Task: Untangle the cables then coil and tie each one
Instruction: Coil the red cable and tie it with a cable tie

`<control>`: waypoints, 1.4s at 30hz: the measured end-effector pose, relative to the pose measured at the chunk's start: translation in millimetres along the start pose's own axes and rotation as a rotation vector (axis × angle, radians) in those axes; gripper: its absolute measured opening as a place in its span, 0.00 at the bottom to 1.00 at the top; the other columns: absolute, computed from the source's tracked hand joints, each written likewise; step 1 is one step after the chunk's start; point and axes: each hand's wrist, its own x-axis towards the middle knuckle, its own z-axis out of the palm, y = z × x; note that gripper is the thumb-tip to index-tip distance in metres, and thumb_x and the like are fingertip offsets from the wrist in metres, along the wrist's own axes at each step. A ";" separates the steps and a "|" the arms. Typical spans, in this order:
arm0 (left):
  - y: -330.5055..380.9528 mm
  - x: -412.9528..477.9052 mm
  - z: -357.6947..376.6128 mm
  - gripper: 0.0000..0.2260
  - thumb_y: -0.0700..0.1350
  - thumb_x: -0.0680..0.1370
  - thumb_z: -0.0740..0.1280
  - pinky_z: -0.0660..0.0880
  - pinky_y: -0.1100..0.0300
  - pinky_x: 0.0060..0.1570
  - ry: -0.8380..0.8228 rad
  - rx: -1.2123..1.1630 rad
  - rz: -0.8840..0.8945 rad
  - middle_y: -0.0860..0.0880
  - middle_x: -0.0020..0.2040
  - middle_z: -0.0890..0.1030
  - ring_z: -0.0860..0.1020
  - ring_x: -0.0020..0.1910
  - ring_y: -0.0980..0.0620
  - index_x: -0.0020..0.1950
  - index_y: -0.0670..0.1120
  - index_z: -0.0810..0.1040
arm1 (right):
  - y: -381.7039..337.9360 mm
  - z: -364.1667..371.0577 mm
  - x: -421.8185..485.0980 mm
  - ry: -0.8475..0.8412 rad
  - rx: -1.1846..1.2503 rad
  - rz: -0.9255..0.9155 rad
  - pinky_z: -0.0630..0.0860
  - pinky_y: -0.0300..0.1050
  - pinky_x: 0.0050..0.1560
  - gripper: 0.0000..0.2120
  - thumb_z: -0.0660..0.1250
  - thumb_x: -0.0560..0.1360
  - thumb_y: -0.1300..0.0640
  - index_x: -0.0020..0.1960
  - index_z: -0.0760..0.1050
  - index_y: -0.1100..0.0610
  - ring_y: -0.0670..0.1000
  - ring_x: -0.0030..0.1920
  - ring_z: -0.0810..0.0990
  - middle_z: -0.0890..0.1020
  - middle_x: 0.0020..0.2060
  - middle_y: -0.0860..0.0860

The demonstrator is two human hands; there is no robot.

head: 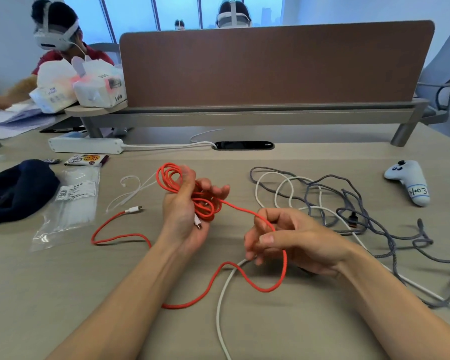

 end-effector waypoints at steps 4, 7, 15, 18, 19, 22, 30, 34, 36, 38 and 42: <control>7.7 5.0 -6.0 0.18 0.49 0.82 0.56 0.72 0.65 0.25 -0.016 -0.102 -0.021 0.52 0.27 0.67 0.65 0.19 0.58 0.33 0.47 0.70 | 0.6 -0.4 -2.3 -0.065 0.178 -0.018 0.78 0.48 0.38 0.13 0.68 0.72 0.63 0.55 0.70 0.59 0.56 0.30 0.80 0.77 0.27 0.56; 13.7 9.6 -12.1 0.15 0.52 0.80 0.57 0.62 0.68 0.18 -0.019 -0.116 -0.037 0.53 0.27 0.65 0.60 0.17 0.60 0.36 0.47 0.66 | -2.1 -0.6 -2.4 -0.085 0.110 0.051 0.73 0.39 0.24 0.14 0.72 0.71 0.48 0.45 0.74 0.58 0.45 0.17 0.67 0.68 0.21 0.49; 21.8 12.9 -15.0 0.17 0.58 0.81 0.53 0.56 0.70 0.14 -0.025 -0.051 -0.067 0.52 0.26 0.65 0.57 0.14 0.60 0.38 0.49 0.66 | -5.1 -7.9 -1.5 0.192 -0.060 -0.300 0.76 0.51 0.45 0.18 0.74 0.66 0.43 0.30 0.71 0.54 0.54 0.32 0.76 0.67 0.25 0.49; 25.4 15.1 -18.2 0.17 0.58 0.81 0.53 0.55 0.71 0.15 -0.026 -0.003 -0.051 0.52 0.26 0.64 0.57 0.15 0.60 0.38 0.48 0.66 | -10.1 -9.0 -5.8 0.169 0.115 -0.276 0.66 0.34 0.22 0.18 0.75 0.66 0.44 0.35 0.73 0.57 0.44 0.20 0.61 0.63 0.25 0.48; 25.1 14.6 -18.2 0.17 0.58 0.81 0.54 0.55 0.71 0.15 -0.031 0.022 -0.052 0.52 0.26 0.64 0.57 0.15 0.60 0.38 0.49 0.65 | -10.8 -8.7 -6.2 0.170 0.152 -0.264 0.58 0.30 0.21 0.18 0.75 0.66 0.44 0.38 0.75 0.57 0.42 0.20 0.56 0.62 0.25 0.47; 19.9 9.7 -14.9 0.19 0.57 0.80 0.55 0.55 0.72 0.16 -0.080 0.149 -0.068 0.50 0.28 0.65 0.56 0.14 0.60 0.34 0.49 0.71 | -11.9 -7.7 -5.6 0.181 0.219 -0.260 0.51 0.27 0.23 0.18 0.73 0.67 0.43 0.43 0.77 0.57 0.43 0.22 0.51 0.63 0.24 0.47; -6.3 -9.6 -12.9 0.19 0.60 0.72 0.57 0.56 0.69 0.19 -0.403 0.565 -0.206 0.41 0.39 0.82 0.56 0.15 0.58 0.36 0.48 0.78 | -6.2 -1.0 0.3 0.153 0.269 -0.192 0.55 0.26 0.23 0.17 0.67 0.71 0.42 0.50 0.77 0.55 0.41 0.21 0.53 0.63 0.28 0.49; -17.0 -9.2 -23.5 0.27 0.67 0.68 0.67 0.60 0.69 0.18 -0.595 0.656 -0.242 0.40 0.35 0.82 0.58 0.15 0.57 0.45 0.46 0.63 | -4.2 2.6 2.1 0.139 0.242 -0.162 0.54 0.26 0.22 0.17 0.65 0.72 0.41 0.48 0.77 0.54 0.41 0.21 0.53 0.64 0.28 0.48; -18.6 -9.4 -27.4 0.28 0.64 0.65 0.74 0.60 0.68 0.18 -0.668 0.714 -0.261 0.43 0.29 0.79 0.61 0.15 0.56 0.45 0.46 0.64 | -3.4 3.6 2.9 0.146 0.230 -0.159 0.53 0.27 0.23 0.17 0.64 0.73 0.41 0.48 0.76 0.55 0.42 0.21 0.53 0.63 0.28 0.49; -19.4 -10.4 -29.0 0.26 0.60 0.65 0.76 0.61 0.67 0.18 -0.696 0.797 -0.274 0.46 0.25 0.75 0.64 0.16 0.55 0.44 0.45 0.65 | -2.7 5.7 3.3 0.159 0.209 -0.150 0.50 0.28 0.23 0.16 0.58 0.77 0.44 0.48 0.76 0.56 0.43 0.22 0.51 0.63 0.28 0.49; -24.5 -10.9 -29.3 0.19 0.55 0.76 0.65 0.64 0.67 0.20 -0.737 0.987 -0.199 0.51 0.22 0.72 0.66 0.17 0.56 0.42 0.37 0.71 | -2.9 9.3 3.7 0.202 0.189 -0.138 0.49 0.29 0.22 0.18 0.54 0.78 0.48 0.42 0.77 0.56 0.43 0.21 0.52 0.62 0.27 0.49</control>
